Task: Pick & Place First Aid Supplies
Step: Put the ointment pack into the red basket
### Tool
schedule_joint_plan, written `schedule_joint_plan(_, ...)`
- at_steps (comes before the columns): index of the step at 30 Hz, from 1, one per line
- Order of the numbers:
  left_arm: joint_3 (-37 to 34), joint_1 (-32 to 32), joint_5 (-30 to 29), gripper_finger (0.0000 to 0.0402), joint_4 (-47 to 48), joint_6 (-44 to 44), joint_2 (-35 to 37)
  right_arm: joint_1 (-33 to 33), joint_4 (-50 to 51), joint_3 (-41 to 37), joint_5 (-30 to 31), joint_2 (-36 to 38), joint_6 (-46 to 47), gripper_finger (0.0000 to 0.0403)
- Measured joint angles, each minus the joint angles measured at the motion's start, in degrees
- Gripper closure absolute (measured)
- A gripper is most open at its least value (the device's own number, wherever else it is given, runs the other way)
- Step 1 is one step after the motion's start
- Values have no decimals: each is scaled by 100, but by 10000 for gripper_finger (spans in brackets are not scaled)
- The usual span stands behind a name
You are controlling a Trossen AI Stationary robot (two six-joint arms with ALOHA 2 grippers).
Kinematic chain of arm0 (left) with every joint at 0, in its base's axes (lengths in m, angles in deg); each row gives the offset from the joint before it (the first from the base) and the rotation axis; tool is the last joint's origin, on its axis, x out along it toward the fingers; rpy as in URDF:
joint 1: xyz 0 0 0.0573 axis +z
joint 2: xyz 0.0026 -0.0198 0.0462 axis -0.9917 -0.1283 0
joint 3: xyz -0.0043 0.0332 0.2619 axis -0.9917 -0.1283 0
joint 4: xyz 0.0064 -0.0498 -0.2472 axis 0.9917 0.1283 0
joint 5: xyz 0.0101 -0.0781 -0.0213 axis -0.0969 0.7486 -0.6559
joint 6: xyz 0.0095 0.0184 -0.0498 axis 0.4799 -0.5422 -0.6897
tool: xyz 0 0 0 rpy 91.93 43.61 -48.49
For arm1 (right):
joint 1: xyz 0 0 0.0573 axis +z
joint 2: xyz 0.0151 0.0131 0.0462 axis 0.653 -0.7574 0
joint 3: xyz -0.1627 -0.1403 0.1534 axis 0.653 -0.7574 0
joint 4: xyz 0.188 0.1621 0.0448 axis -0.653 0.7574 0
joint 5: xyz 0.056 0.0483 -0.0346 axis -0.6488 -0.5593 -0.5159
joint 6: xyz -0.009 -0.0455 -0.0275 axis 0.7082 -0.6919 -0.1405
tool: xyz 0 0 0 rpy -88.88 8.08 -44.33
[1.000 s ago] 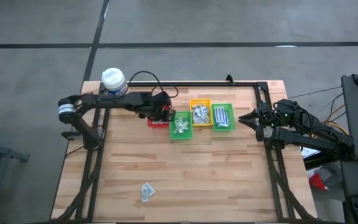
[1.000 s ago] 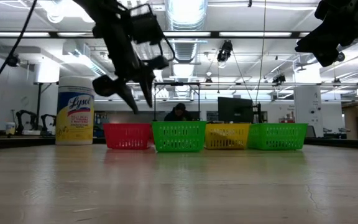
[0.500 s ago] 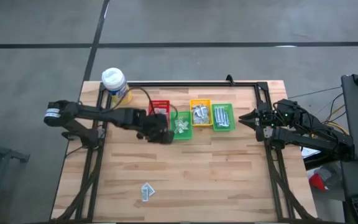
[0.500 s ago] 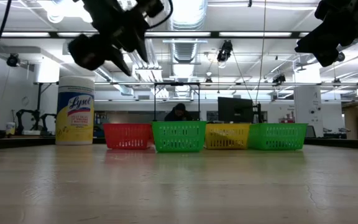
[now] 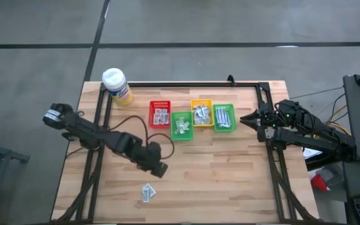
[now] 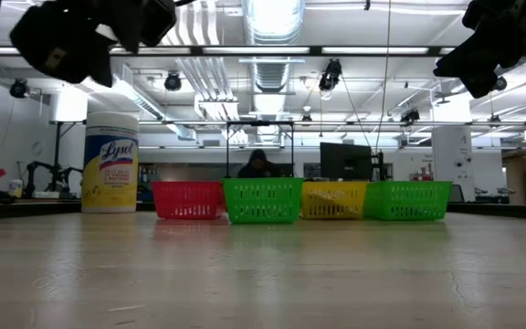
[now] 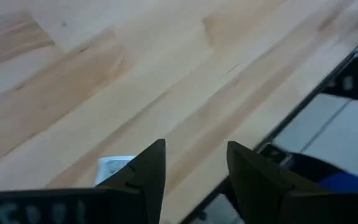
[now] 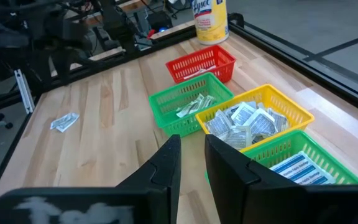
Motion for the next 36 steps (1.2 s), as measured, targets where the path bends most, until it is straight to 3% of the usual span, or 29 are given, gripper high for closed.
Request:
schedule_joint_plan(5,-218,-366,-121,239,7,274,-53,1,0,1,-1,0,0,325)
schedule_joint_plan(15,-553,-840,64,239,-156,1690,-469,2,0,0,-2,1,0,316)
schedule_joint_plan(20,-615,-950,415,239,-259,2328,-619,2,0,2,0,0,4,321)
schedule_joint_plan(27,-620,-1085,456,239,-293,3669,-757,2,0,1,0,1,5,334)
schedule_joint_plan(36,-624,-1079,460,239,-305,4173,-1028,2,0,1,0,2,7,326)
